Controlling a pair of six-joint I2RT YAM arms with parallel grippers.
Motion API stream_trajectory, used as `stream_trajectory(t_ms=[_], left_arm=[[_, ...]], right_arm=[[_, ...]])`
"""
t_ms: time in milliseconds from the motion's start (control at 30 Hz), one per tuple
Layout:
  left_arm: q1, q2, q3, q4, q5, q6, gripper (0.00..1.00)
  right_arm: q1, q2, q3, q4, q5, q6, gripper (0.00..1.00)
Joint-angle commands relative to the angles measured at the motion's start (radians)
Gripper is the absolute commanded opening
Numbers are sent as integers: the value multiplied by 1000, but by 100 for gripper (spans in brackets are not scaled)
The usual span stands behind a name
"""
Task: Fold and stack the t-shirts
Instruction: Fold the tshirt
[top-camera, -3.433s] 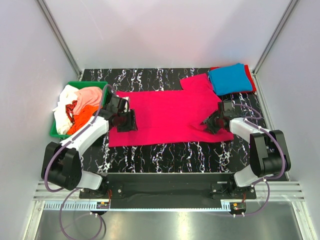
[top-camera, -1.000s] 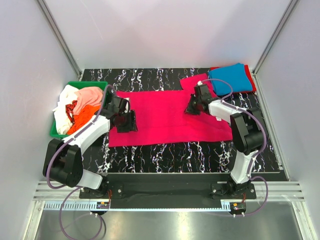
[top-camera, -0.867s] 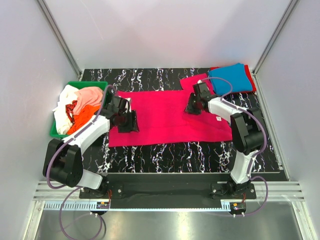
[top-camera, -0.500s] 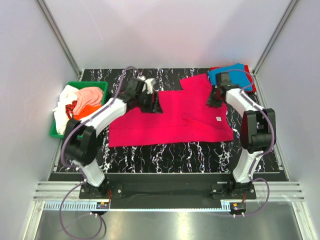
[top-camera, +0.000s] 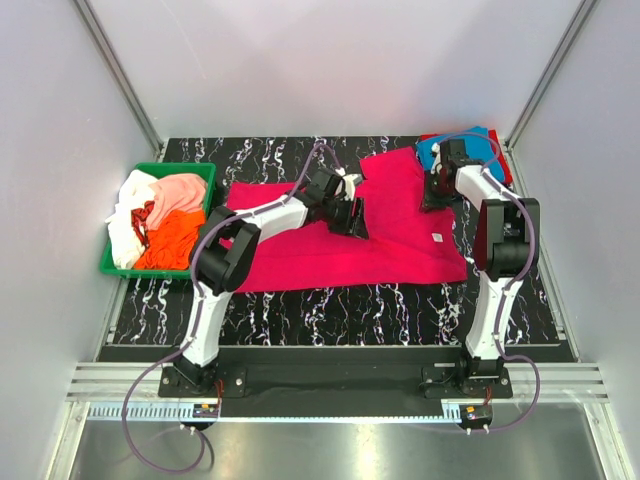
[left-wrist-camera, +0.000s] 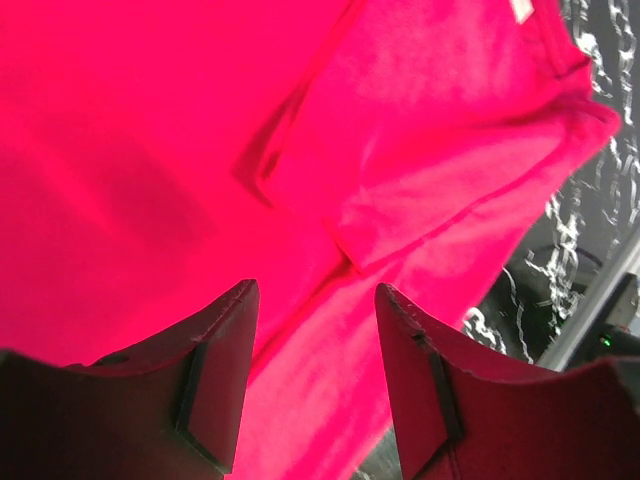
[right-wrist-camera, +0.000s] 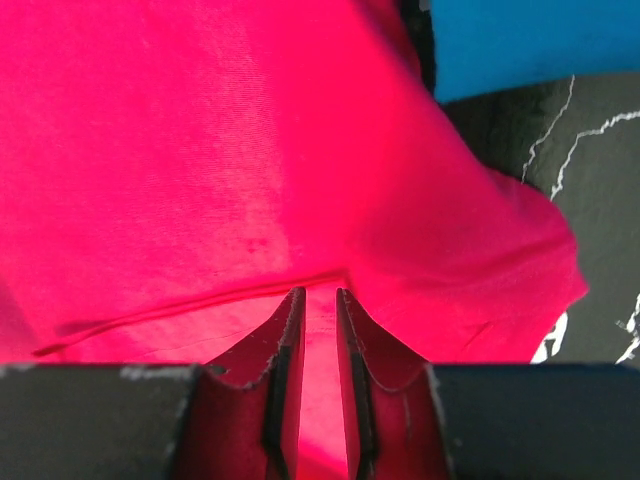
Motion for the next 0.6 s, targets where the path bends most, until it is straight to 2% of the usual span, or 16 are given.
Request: stream_trajectory(t_ms=[0,167,567], left_arm=[[-5,26,71,86,27,20,55],[-12,68,82,120,20,13,56],[-20,122,134,117,3,17,53]], right_arm=[[-7,15,50,-33,-15,-94,25],[-10,32,50,-42,-26,-129,28],[-10,75,66,-43,-24,-155,25]])
